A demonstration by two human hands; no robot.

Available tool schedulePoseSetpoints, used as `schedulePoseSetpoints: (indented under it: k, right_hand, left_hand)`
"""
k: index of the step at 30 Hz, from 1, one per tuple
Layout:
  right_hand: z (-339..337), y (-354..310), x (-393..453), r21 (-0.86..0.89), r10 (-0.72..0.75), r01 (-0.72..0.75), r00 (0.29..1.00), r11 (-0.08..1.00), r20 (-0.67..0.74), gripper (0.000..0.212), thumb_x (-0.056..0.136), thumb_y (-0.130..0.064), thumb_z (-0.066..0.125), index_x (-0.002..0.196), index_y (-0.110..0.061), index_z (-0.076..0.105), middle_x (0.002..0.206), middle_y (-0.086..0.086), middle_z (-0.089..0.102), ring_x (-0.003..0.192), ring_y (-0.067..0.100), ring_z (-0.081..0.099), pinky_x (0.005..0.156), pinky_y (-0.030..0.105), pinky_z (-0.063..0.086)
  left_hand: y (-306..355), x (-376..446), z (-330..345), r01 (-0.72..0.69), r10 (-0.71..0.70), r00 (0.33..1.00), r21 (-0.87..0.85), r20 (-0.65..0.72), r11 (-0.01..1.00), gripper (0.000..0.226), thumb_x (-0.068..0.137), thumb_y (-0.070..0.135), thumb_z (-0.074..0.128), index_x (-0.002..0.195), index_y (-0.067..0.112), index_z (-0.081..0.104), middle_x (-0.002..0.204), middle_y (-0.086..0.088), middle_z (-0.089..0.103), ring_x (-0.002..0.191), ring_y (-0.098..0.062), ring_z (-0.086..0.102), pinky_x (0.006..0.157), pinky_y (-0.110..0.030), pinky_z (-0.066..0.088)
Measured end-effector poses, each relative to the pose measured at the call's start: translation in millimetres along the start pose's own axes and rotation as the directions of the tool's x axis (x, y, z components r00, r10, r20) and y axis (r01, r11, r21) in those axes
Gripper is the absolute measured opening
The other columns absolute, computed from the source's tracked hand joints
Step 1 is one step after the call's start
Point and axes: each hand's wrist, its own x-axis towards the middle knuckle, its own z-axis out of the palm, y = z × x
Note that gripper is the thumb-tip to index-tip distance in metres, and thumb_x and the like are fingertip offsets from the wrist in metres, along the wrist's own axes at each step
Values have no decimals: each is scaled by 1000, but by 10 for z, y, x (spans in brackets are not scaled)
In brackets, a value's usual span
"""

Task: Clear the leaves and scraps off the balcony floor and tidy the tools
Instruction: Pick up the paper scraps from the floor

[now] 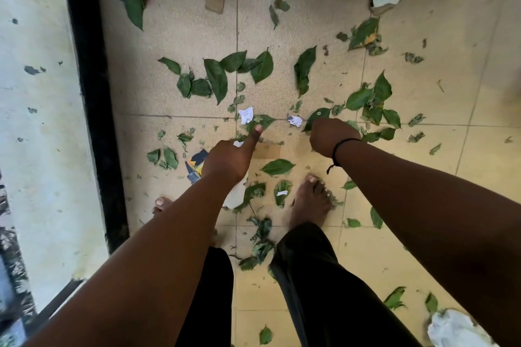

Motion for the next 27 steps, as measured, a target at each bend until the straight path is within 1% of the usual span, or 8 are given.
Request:
schedulePoseSetpoints:
  k: [3, 6, 9, 13, 16, 19, 23, 27]
  right_hand:
    - [43, -21, 54, -3, 21, -22, 998, 1000, -60, 29, 93, -16, 41, 117, -9, 55, 119, 14, 60, 105, 33, 59, 72, 33, 42]
    - [96, -83, 146, 20, -6, 9, 990, 1000, -142, 24, 95, -19, 41, 116, -11, 52, 116, 14, 60, 103, 34, 58, 69, 33, 36]
    - [141, -150, 264, 98, -1, 21, 981, 995, -196, 27, 95, -22, 44, 120, -13, 49, 112, 15, 60, 100, 35, 58, 68, 34, 37]
    - [209, -267, 419, 121, -47, 73, 978, 990, -203, 36, 94, -18, 49, 130, -12, 46, 121, 20, 55, 110, 41, 54, 84, 42, 45]
    - [228, -284, 505, 2, -108, 112, 965, 994, -238, 28, 97, -17, 45, 123, -8, 50, 117, 24, 52, 105, 43, 55, 82, 43, 45]
    - [207, -236, 551, -88, -119, 103, 970, 991, -212, 29, 97, -26, 52, 119, -7, 57, 116, 23, 53, 105, 42, 56, 82, 42, 46]
    - [179, -199, 538, -113, -116, 96, 975, 989, -188, 37, 97, -33, 54, 120, -5, 53, 115, 22, 55, 103, 43, 57, 80, 43, 47]
    - [195, -228, 540, -116, -128, 109, 978, 987, -164, 36, 95, -30, 55, 122, -6, 49, 116, 22, 56, 103, 42, 57, 80, 43, 47]
  left_hand:
    - [-40, 72, -18, -16, 16, 999, 2, 29, 1000, 77, 91, 75, 29, 95, 7, 65, 96, -15, 63, 91, -30, 58, 74, -34, 39]
    - [-144, 235, -18, -100, 106, 991, -72, 84, 992, 51, 99, 51, 41, 74, 11, 59, 93, -18, 65, 93, -34, 59, 69, -34, 34]
    - [-236, 358, -24, -96, 106, 988, -92, 109, 991, 52, 95, 58, 45, 100, 10, 65, 104, -9, 65, 102, -28, 58, 78, -33, 35]
    - [-313, 405, -75, -64, 90, 987, -182, 136, 981, 35, 92, 57, 55, 93, 22, 62, 93, 0, 66, 94, -20, 60, 70, -29, 36]
    - [-381, 408, -108, -32, 70, 988, -265, 135, 964, 30, 90, 54, 61, 94, 25, 65, 94, 2, 68, 91, -16, 61, 75, -28, 41]
    - [-498, 434, -99, -5, 47, 987, -261, 156, 965, 36, 89, 54, 62, 98, 19, 67, 92, 2, 68, 89, -14, 62, 74, -26, 44]
    - [-635, 431, -84, 56, -6, 985, -282, 173, 958, 60, 82, 57, 67, 113, 6, 67, 110, -11, 70, 102, -26, 65, 83, -33, 47]
    - [-659, 412, -130, 82, -14, 978, -321, 208, 944, 31, 91, 35, 62, 96, 6, 70, 87, -7, 68, 82, -21, 62, 75, -31, 44]
